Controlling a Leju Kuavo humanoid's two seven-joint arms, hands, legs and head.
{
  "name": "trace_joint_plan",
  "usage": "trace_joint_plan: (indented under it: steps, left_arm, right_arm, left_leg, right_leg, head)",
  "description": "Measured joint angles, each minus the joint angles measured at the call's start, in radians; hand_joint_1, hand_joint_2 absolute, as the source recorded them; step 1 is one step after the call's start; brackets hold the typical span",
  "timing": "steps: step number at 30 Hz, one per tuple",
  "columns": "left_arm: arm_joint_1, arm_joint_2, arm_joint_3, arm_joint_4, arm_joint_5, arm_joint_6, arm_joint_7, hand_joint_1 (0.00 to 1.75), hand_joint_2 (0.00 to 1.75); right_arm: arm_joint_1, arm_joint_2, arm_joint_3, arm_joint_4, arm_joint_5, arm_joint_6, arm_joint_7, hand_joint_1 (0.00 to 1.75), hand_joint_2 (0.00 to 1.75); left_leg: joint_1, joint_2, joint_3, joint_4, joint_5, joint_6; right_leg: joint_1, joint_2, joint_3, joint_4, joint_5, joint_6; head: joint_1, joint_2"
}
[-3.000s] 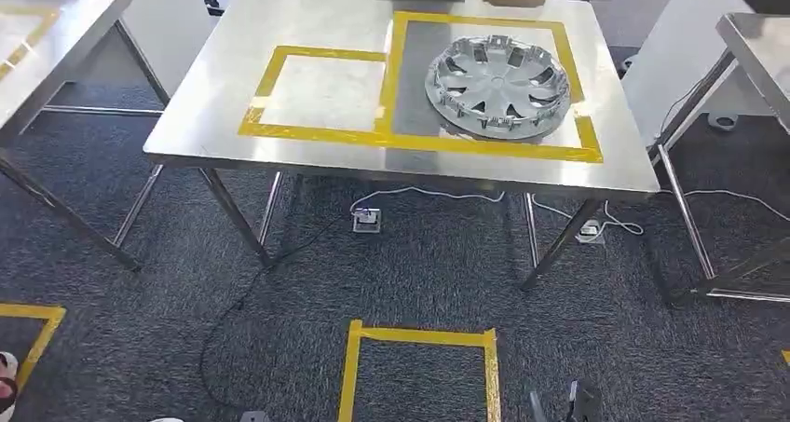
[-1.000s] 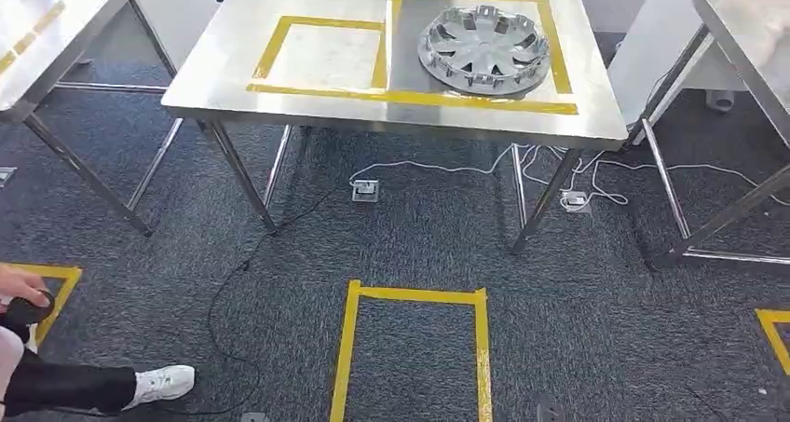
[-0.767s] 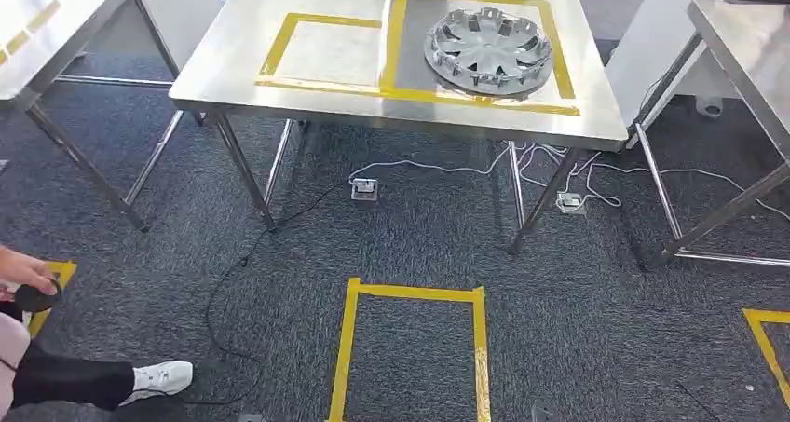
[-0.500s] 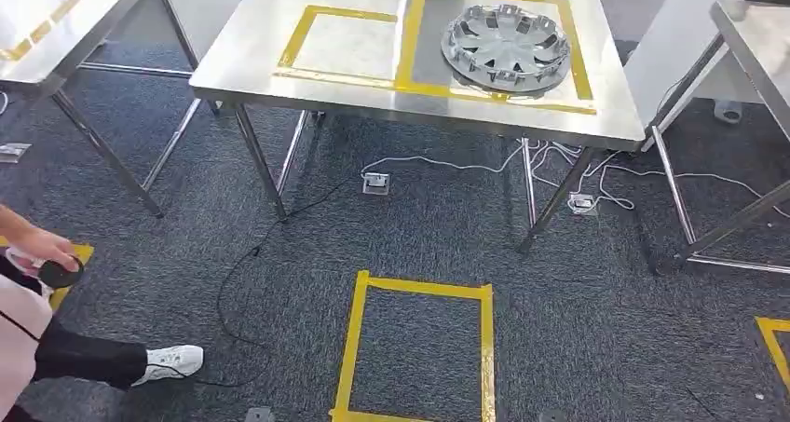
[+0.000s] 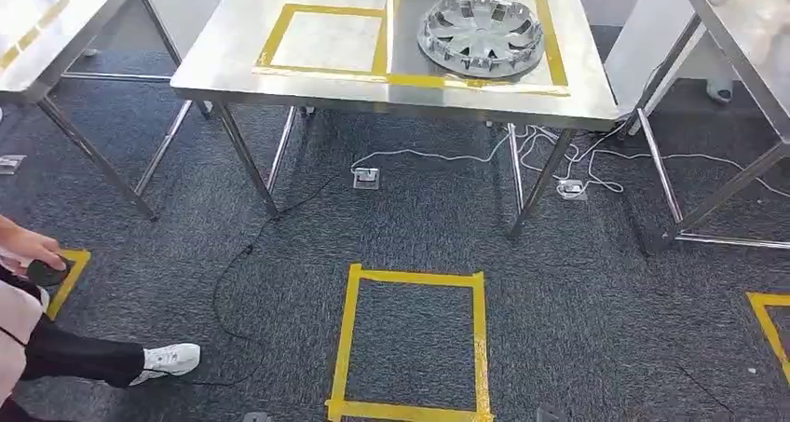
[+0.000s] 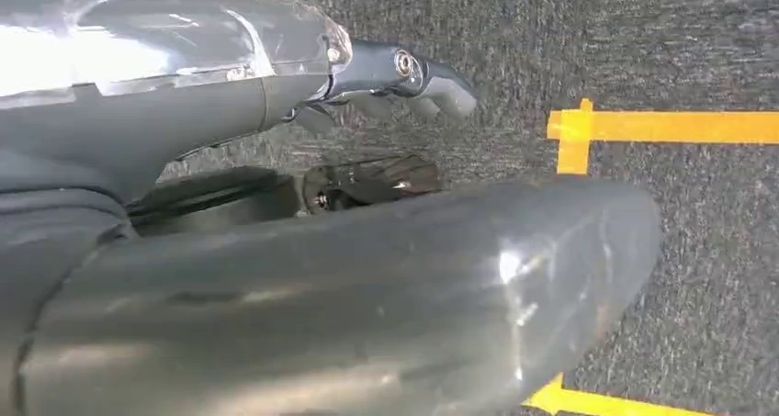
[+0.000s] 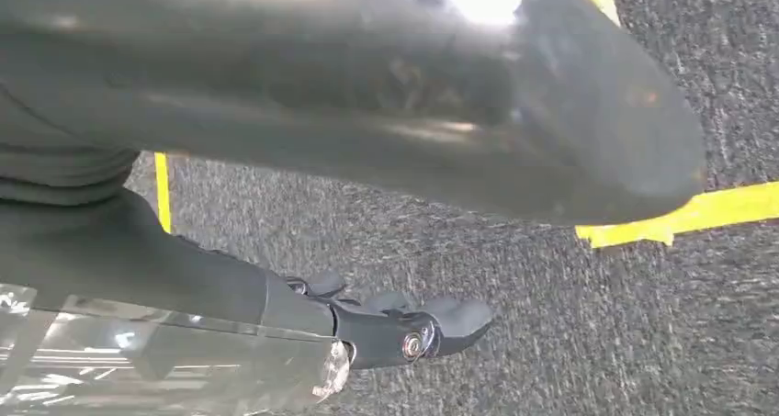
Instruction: Take the parts from the cabinet and place them on the table.
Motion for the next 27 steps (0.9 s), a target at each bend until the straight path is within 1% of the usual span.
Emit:
trace_joint_plan:
  steps: [1, 2, 3, 5, 6, 7, 8, 9, 10, 11, 12, 13, 14, 15, 16, 17, 19, 20, 21, 22, 23, 24, 25, 26, 27]
  left_arm:
    - [-0.002, 0.0, 0.0, 0.0, 0.0, -0.001, 0.0, 0.0, 0.0]
    - [-0.004, 0.001, 0.0, 0.0, 0.0, -0.001, 0.0, 0.0, 0.0]
    - [-0.003, 0.002, 0.0, 0.0, 0.0, -0.001, 0.0, 0.0, 0.0]
    - [0.0, 0.003, 0.0, 0.0, 0.0, -0.002, 0.0, 0.0, 0.0]
    - [0.0, 0.003, 0.0, 0.0, 0.0, -0.003, 0.001, 0.0, 0.0]
    - [-0.002, 0.003, 0.0, 0.0, 0.0, -0.004, 0.003, 0.0, 0.0]
    - [-0.002, 0.003, 0.0, 0.0, 0.0, -0.005, 0.003, 0.0, 0.0]
    - [-0.002, 0.003, 0.0, 0.0, 0.0, -0.005, 0.005, 0.0, 0.0]
    - [-0.002, 0.003, 0.0, 0.0, 0.0, -0.005, 0.006, 0.0, 0.0]
    - [-0.001, 0.004, 0.0, 0.0, 0.0, -0.005, 0.006, 0.0, 0.0]
    - [-0.001, 0.005, 0.0, 0.0, 0.0, -0.005, 0.006, 0.0, 0.0]
    - [0.0, 0.005, 0.0, 0.0, 0.0, -0.005, 0.006, 0.0, 0.0]
    - [0.0, 0.005, 0.0, 0.0, 0.0, -0.005, 0.006, 0.0, 0.0]
    - [-0.001, 0.005, 0.0, 0.0, 0.0, -0.005, 0.006, 0.0, 0.0]
    - [-0.001, 0.005, 0.0, 0.0, 0.0, -0.005, 0.006, 0.0, 0.0]
    - [-0.002, 0.003, 0.0, 0.0, 0.0, -0.005, 0.006, 0.0, 0.0]
    - [-0.002, 0.002, 0.0, 0.0, 0.0, -0.005, 0.006, 0.0, 0.0]
    - [-0.001, 0.003, 0.0, 0.0, 0.0, -0.005, 0.007, 0.0, 0.0]
    - [-0.001, 0.003, 0.0, 0.0, 0.0, -0.005, 0.007, 0.0, 0.0]
    - [-0.001, 0.003, 0.0, 0.0, 0.0, -0.005, 0.007, 0.0, 0.0]
    - [-0.001, 0.004, 0.0, 0.0, 0.0, -0.005, 0.007, 0.0, 0.0]
    - [-0.002, 0.004, 0.0, 0.0, 0.0, -0.005, 0.007, 0.0, 0.0]
    - [-0.001, 0.005, 0.0, 0.0, 0.0, -0.005, 0.007, 0.0, 0.0]
    - [-0.001, 0.005, 0.0, 0.0, 0.0, -0.005, 0.007, 0.0, 0.0]
    - [0.0, 0.005, 0.0, 0.0, 0.0, -0.005, 0.007, 0.0, 0.0]
  right_arm:
    - [0.0, 0.0, 0.001, 0.0, 0.0, 0.0, 0.0, 0.0, 0.0]
    - [-0.001, 0.0, 0.003, 0.0, 0.0, 0.0, 0.0, 0.0, 0.0]
    - [-0.001, 0.0, 0.005, 0.0, 0.0, -0.001, 0.0, 0.0, 0.0]
    - [0.0, 0.0, 0.005, 0.0, 0.0, -0.001, 0.0, 0.0, 0.0]
    - [0.0, -0.001, 0.006, 0.0, 0.0, -0.001, 0.0, 0.0, 0.0]
    - [0.001, 0.0, 0.006, 0.001, -0.001, -0.001, 0.0, 0.0, 0.0]
    - [0.001, 0.002, 0.007, 0.001, -0.001, -0.001, 0.0, 0.0, 0.0]
    - [0.0, 0.003, 0.007, 0.001, -0.001, -0.001, 0.0, 0.0, 0.0]
    - [0.0, 0.003, 0.007, 0.001, -0.001, -0.001, 0.0, 0.0, 0.0]
    - [0.001, 0.004, 0.007, 0.001, -0.002, -0.001, 0.0, 0.0, 0.0]
    - [0.001, 0.004, 0.008, 0.001, -0.002, -0.001, 0.0, 0.0, 0.0]
    - [0.001, 0.004, 0.008, 0.001, -0.003, -0.001, 0.0, 0.0, 0.0]
    - [0.001, 0.004, 0.008, 0.002, -0.004, -0.001, 0.0, 0.0, 0.0]
    - [-0.001, 0.004, 0.009, 0.002, -0.005, -0.001, 0.0, 0.0, 0.0]
    - [-0.002, 0.004, 0.01, 0.002, -0.005, -0.001, 0.0, 0.0, 0.0]
    - [-0.003, 0.002, 0.01, 0.002, -0.006, -0.001, 0.0, 0.0, 0.0]
    - [-0.005, 0.003, 0.011, 0.002, -0.006, -0.001, 0.0, 0.0, 0.0]
    - [-0.004, 0.003, 0.011, 0.002, -0.008, -0.002, 0.0, 0.0, 0.0]
    - [-0.001, 0.003, 0.012, 0.002, -0.009, -0.001, 0.0, 0.0, 0.0]
    - [-0.002, 0.005, 0.012, 0.003, -0.01, -0.001, 0.0, 0.0, 0.0]
    - [-0.003, 0.005, 0.012, 0.003, -0.01, -0.001, 0.0, 0.0, 0.0]
    - [-0.004, 0.004, 0.012, 0.003, -0.011, -0.001, 0.0, 0.0, 0.0]
    - [-0.003, 0.004, 0.012, 0.004, -0.011, -0.001, 0.0, 0.0, 0.0]
    - [-0.003, 0.004, 0.012, 0.005, -0.011, -0.001, 0.0, 0.0, 0.0]
    - [-0.002, 0.005, 0.012, 0.005, -0.011, -0.001, 0.0, 0.0, 0.0]
  left_leg:
    - [-0.002, -0.002, 0.023, -0.045, -0.012, 0.005]
    - [-0.001, -0.003, 0.023, -0.059, -0.009, 0.013]
    - [-0.004, -0.003, 0.018, -0.054, -0.007, 0.02]
    - [-0.007, -0.004, 0.013, -0.054, 0.002, 0.033]
    - [0.0, -0.003, 0.009, -0.061, 0.011, 0.045]
    - [0.0, -0.002, 0.004, -0.06, 0.015, 0.051]
    - [0.0, -0.002, -0.003, -0.06, 0.02, 0.058]
    - [-0.001, -0.001, -0.01, -0.06, 0.025, 0.06]
    - [-0.002, -0.001, -0.018, -0.059, 0.03, 0.061]
    - [-0.003, 0.0, -0.025, -0.059, 0.035, 0.06]
    - [-0.003, 0.0, -0.031, -0.059, 0.04, 0.06]
    - [-0.004, -0.001, -0.035, -0.059, 0.044, 0.059]
    - [-0.004, -0.001, -0.038, -0.059, 0.047, 0.056]
    - [-0.006, -0.001, -0.039, -0.059, 0.051, 0.054]
    - [-0.006, -0.001, -0.04, -0.06, 0.054, 0.052]
    - [-0.012, 0.0, -0.046, -0.055, 0.058, 0.046]
    - [-0.006, 0.003, -0.056, -0.057, 0.068, 0.034]
    - [-0.005, 0.004, -0.055, -0.06, 0.074, 0.028]
    - [-0.008, 0.004, -0.056, -0.061, 0.076, 0.02]
    - [-0.006, 0.002, -0.063, -0.046, 0.051, 0.017]
    - [-0.005, 0.0, -0.077, -0.006, 0.01, 0.013]
    - [-0.001, -0.001, -0.105, 0.067, -0.039, 0.008]
    - [0.0, -0.001, -0.137, 0.155, -0.085, 0.003]
    - [0.0, -0.002, -0.158, 0.216, -0.111, -0.001]
    - [0.0, -0.001, -0.157, 0.234, -0.112, -0.003]
  right_leg:
    - [0.004, 0.001, -0.005, 0.006, -0.001, 0.007]
    - [0.007, 0.001, -0.013, 0.017, -0.001, 0.012]
    - [0.006, 0.002, -0.016, 0.013, 0.005, 0.019]
    - [0.003, 0.002, -0.018, 0.01, 0.013, 0.031]
    - [0.002, 0.004, -0.022, 0.014, 0.009, 0.036]
    - [0.001, 0.006, -0.031, 0.035, -0.022, 0.044]
    - [-0.002, 0.005, -0.048, 0.091, -0.07, 0.051]
    - [-0.004, 0.005, -0.076, 0.171, -0.119, 0.056]
    - [-0.004, 0.005, -0.102, 0.252, -0.16, 0.059]
    - [-0.004, 0.005, -0.116, 0.305, -0.181, 0.059]
    - [-0.004, 0.005, -0.111, 0.315, -0.178, 0.059]
    - [-0.004, 0.005, -0.082, 0.275, -0.15, 0.055]
    - [-0.003, 0.005, -0.035, 0.195, -0.109, 0.048]
    - [-0.001, 0.006, 0.017, 0.101, -0.068, 0.04]
    - [0.003, 0.007, 0.063, 0.014, -0.044, 0.028]
    - [0.006, 0.007, 0.072, -0.011, -0.052, 0.02]
    - [0.009, 0.008, 0.064, -0.015, -0.051, 0.016]
    - [0.011, 0.008, 0.063, -0.016, -0.047, 0.012]
    - [0.007, 0.007, 0.064, -0.03, -0.033, 0.004]
    - [0.002, -0.001, 0.065, -0.037, -0.024, 0.001]
    - [0.001, 0.0, 0.057, -0.038, -0.018, -0.006]
    - [0.001, 0.0, 0.05, -0.036, -0.014, -0.009]
    - [0.002, -0.001, 0.041, -0.035, -0.009, -0.009]
    - [0.003, -0.002, 0.033, -0.032, -0.005, -0.008]
    - [0.002, -0.002, 0.024, -0.027, -0.001, -0.006]
  head:
    - [-0.006, 0.0]
    - [-0.008, 0.0]
    - [-0.002, 0.0]
    - [0.001, 0.0]
    - [-0.002, 0.0]
    - [0.0, 0.0]
    - [0.009, 0.0]
    - [0.013, 0.0]
    - [0.015, 0.0]
    - [0.019, 0.0]
    - [0.023, 0.0]
    - [0.029, 0.0]
    - [0.035, 0.0]
    - [0.04, 0.0]
    - [0.045, 0.0]
    - [0.042, 0.0]
    - [0.046, 0.0]
    - [0.044, 0.0]
    - [0.045, 0.0]
    - [0.045, 0.0]
    - [0.036, 0.0]
    - [0.027, 0.0]
    - [0.022, 0.0]
    - [0.02, 0.0]
    - [0.018, 0.0]
